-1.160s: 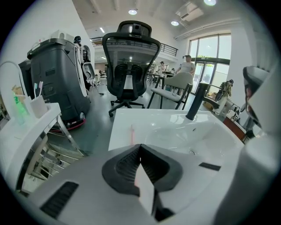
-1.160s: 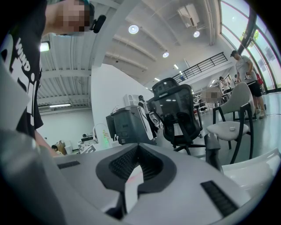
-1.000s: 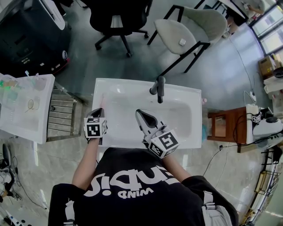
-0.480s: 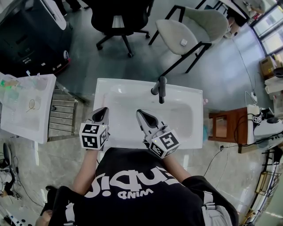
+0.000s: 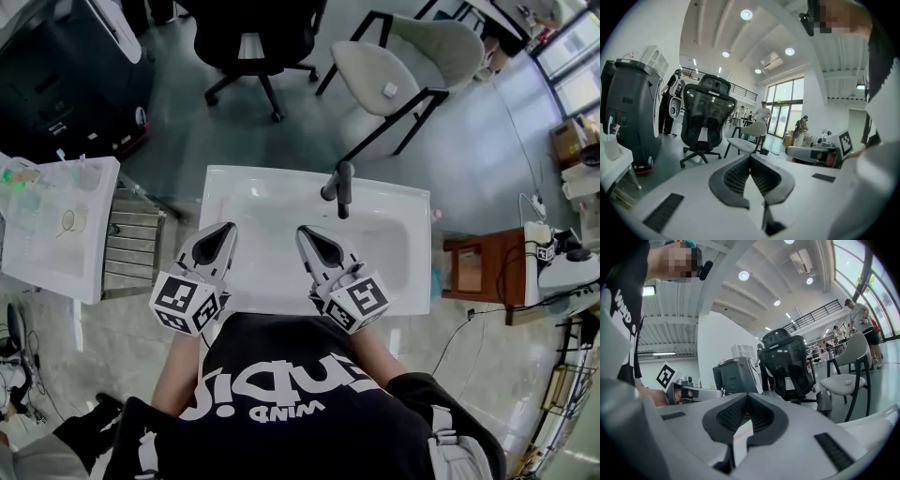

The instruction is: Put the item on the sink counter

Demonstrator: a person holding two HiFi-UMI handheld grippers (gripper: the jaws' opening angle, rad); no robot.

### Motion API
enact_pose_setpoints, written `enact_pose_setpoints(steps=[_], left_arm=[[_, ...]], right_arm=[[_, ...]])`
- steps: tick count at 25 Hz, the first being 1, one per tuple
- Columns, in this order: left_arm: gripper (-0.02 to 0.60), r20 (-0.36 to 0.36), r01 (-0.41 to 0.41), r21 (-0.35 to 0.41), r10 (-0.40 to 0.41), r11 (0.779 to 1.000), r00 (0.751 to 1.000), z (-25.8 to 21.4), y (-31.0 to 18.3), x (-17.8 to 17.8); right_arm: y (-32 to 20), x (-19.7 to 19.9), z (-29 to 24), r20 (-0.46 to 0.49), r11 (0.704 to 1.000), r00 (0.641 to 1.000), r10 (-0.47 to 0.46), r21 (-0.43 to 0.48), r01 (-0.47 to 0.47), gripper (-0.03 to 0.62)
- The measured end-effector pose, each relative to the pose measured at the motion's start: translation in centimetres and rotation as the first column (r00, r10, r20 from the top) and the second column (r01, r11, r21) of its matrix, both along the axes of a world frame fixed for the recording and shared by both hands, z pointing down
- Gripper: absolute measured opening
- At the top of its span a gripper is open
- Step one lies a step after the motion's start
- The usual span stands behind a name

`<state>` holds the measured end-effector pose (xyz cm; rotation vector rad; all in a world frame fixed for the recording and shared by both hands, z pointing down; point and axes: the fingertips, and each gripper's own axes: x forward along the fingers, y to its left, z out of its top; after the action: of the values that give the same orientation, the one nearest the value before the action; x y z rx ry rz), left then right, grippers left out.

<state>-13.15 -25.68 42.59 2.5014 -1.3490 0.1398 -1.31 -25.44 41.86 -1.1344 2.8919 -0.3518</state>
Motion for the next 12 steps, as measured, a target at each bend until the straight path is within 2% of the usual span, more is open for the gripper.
enact_pose_setpoints(steps=[6,12], left_arm=[[0.02,-0.017,-0.022,0.117,0.024,0.993,1.0,-1.8,0.4,0.1],[0.02,-0.019,-0.008,0.192,0.012,0.981,1.0,-2.2,0.8,-0.1]], right_arm=[[-0.1,0.0,-0.7,0.008,1.0,1.0,-0.007,0.03,0.007,0.018],[-0.1,0.2,-1.6,0.016,0.996,1.0,0.006,0.089,-0.008,0.018]])
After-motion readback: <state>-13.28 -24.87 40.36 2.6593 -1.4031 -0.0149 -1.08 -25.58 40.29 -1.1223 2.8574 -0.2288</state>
